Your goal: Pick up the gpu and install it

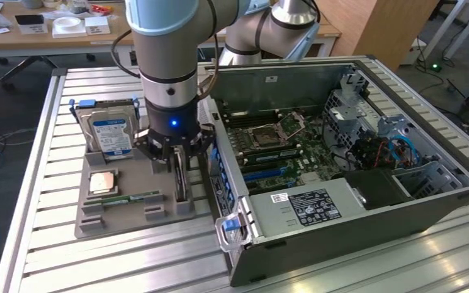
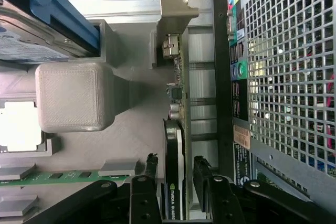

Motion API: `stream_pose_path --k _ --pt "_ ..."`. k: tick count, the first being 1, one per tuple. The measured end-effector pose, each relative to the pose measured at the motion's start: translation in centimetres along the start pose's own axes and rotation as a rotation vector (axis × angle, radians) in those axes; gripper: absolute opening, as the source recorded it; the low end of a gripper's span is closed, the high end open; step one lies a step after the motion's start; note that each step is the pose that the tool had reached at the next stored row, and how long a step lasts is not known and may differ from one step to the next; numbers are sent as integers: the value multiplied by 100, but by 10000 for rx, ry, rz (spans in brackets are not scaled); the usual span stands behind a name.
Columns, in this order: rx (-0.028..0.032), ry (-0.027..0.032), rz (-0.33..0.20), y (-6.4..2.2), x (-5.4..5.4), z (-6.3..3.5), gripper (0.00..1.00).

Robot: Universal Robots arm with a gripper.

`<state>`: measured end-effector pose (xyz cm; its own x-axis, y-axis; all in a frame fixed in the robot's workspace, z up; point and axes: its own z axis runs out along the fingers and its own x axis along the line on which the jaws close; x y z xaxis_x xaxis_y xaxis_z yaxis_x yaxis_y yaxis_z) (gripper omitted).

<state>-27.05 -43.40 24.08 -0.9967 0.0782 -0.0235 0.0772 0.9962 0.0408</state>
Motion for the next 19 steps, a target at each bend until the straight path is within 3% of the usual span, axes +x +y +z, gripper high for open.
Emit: stream_pose_path --k 19 --pt "0 -1 -3 -1 -1 17 42"
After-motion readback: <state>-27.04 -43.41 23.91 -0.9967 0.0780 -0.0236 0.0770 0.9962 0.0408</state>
